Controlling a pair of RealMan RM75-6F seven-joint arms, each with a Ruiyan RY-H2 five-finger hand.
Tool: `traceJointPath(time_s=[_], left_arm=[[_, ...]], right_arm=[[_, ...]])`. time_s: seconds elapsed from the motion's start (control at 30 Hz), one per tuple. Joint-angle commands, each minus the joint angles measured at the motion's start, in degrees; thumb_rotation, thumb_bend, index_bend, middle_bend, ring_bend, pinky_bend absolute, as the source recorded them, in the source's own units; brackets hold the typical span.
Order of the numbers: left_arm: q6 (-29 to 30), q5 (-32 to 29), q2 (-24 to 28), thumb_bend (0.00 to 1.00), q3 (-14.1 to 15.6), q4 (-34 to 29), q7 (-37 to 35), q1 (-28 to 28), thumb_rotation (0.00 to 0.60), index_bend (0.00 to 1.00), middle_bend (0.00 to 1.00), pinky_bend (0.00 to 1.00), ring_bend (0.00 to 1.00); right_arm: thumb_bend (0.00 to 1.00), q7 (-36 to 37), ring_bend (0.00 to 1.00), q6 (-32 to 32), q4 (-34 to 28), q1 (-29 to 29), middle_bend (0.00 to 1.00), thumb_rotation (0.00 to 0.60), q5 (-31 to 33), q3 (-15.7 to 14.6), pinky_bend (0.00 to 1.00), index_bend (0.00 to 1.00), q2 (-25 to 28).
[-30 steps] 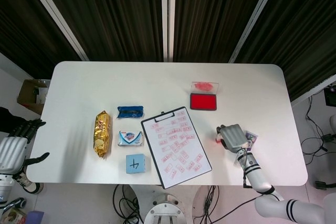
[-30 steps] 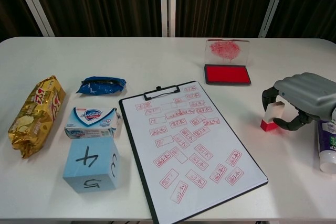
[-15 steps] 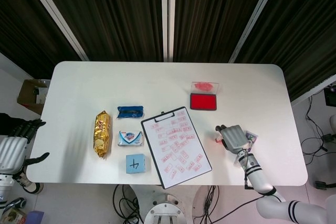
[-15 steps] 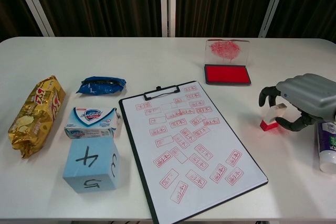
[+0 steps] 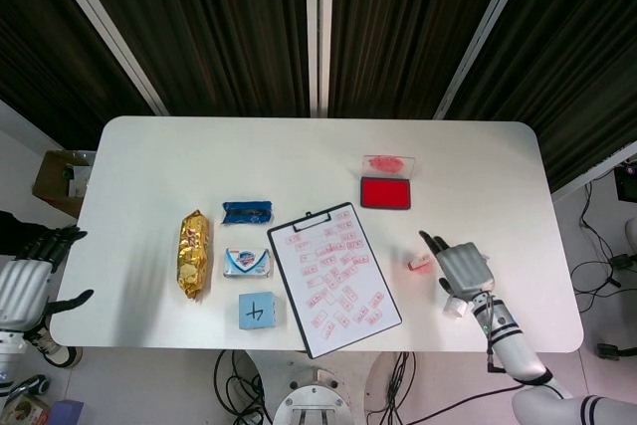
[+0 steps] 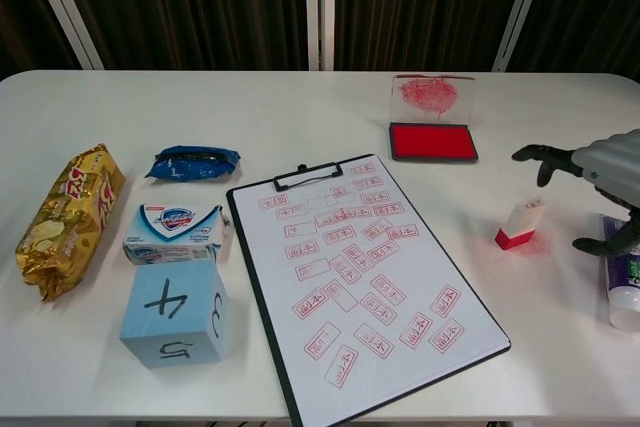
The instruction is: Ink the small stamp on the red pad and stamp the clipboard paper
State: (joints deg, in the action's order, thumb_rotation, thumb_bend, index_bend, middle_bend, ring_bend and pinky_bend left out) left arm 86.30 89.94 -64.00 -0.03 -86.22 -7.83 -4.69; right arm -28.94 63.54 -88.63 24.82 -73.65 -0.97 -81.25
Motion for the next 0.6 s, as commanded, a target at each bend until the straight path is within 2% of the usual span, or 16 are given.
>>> traceJointPath(time_s=[0.03, 0.17, 0.2, 0.27, 0.3, 0.33, 0.4, 0.43, 0.6], left_arm=[[0.07, -0.04, 0.12, 0.0, -0.02, -0.12, 0.07, 0.05, 0.6, 0.2, 0.18, 0.26, 0.16], [0.17, -0.06, 0.2, 0.0, -0.13, -0.41, 0.13, 0.03, 0.6, 0.2, 0.18, 0.26, 0.16], [0.2, -0.05, 0.21, 0.0, -0.17, -0.5, 0.16, 0.0, 0.6, 0.2, 0.18, 0.26, 0.16], [0.29, 0.0, 0.27, 0.0, -0.3, -0.78, 0.24, -0.08, 0.6, 0.2, 0.18, 0.26, 0.16], [0.33, 0.04, 0.32, 0.0, -0.35, -0.92, 0.32, -0.13, 0.6, 0.2, 0.18, 0.26, 0.16], [0.38, 0.13, 0.4, 0.0, -0.41, -1.1, 0.43, -0.18, 0.6, 0.2, 0.18, 0.26, 0.16], [0.53, 0.34, 0.53, 0.0, -0.48, -1.41, 0.65, -0.27, 0.6, 0.2, 0.18, 0.26, 0.16], [0.63, 0.48, 0.64, 0.0, -0.51, -1.62, 0.85, -0.31, 0.6, 0.2, 0.18, 0.26, 0.16], [0.91, 0.74, 1.08, 0.0, -0.57, -2.45, 1.71, -0.34, 0.6, 0.2, 0.18, 0.26, 0.16]], right_arm=[[0.14, -2.07, 0.87, 8.32, -7.53, -4.37, 0.22, 0.6, -2.7, -1.52, 0.97, 0.04, 7.21], [0.12, 0.36, 0.83, 19.3, -12.98, -10.51, 0.19, 0.6, -5.64, -2.11, 0.94, 0.01, 13.99], [0.12, 1.52, 0.74, 21.4, -13.52, -11.87, 0.15, 0.6, -6.17, -2.22, 0.88, 0.0, 14.96], [0.11, 4.94, 0.39, 25.86, -13.31, -15.04, 0.07, 0.6, -6.99, -2.4, 0.68, 0.0, 16.69], [0.1, 6.38, 0.17, 27.36, -12.57, -16.12, 0.02, 0.6, -7.06, -2.21, 0.5, 0.0, 16.96], [0.1, 8.56, 0.04, 29.0, -11.28, -17.35, 0.0, 0.6, -6.79, -1.68, 0.3, 0.0, 16.98], [0.09, 12.56, 0.0, 30.21, -9.29, -18.69, 0.0, 0.6, -5.93, -0.76, 0.07, 0.0, 16.65], [0.09, 15.12, 0.0, 30.4, -8.1, -19.33, 0.0, 0.6, -5.42, -0.28, 0.02, 0.0, 16.41], [0.09, 17.4, 0.0, 26.89, -6.63, -20.14, 0.0, 0.6, -3.3, -0.34, 0.0, 0.0, 16.3]])
